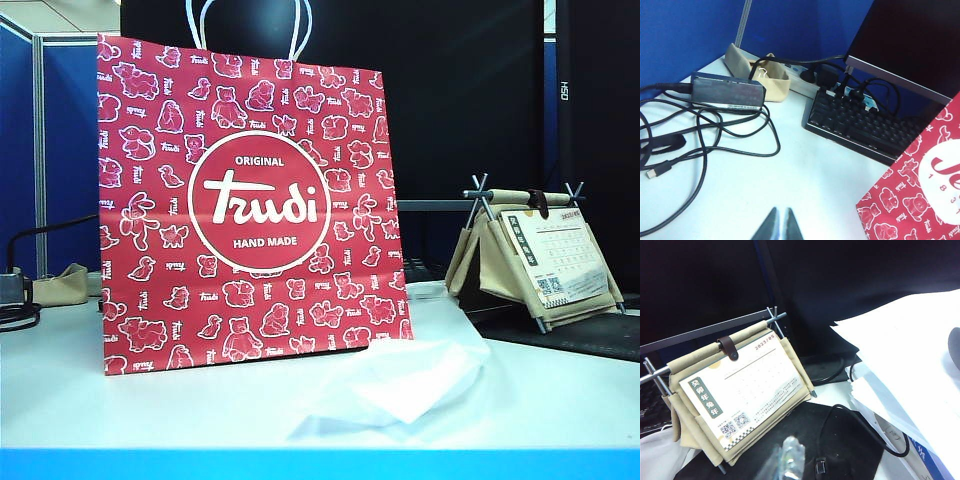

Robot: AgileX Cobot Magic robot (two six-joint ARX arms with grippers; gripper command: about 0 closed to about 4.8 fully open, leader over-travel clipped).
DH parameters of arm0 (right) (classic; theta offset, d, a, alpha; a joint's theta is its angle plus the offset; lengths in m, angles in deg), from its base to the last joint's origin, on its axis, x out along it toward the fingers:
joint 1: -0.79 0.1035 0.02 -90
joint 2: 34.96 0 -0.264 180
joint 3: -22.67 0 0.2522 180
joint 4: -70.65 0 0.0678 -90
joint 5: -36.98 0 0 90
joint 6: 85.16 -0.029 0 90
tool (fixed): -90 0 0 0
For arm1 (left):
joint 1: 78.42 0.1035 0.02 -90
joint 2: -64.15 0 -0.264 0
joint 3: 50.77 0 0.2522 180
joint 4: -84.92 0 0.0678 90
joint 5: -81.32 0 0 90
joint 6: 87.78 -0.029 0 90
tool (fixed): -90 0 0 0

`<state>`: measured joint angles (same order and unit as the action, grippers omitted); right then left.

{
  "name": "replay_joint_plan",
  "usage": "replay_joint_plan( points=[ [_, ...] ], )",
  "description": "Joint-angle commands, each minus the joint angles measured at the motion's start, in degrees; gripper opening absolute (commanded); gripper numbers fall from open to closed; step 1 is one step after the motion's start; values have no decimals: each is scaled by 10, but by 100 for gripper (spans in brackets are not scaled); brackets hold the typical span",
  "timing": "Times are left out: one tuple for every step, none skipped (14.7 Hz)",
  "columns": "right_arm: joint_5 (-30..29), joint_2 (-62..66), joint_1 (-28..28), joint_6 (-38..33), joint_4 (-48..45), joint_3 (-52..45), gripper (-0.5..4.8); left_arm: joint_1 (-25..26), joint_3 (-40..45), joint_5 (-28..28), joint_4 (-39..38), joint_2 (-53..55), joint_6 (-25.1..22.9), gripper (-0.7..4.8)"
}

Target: Open the paper bag and put two oranges into the paper bag.

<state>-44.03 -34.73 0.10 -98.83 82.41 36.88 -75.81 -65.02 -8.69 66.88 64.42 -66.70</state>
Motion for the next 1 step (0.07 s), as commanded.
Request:
replay_joint_plan(
  points=[
    [-1,-1,1,1,-8,-4,-1,0,-1,2,1,0,-1,26]
  ],
)
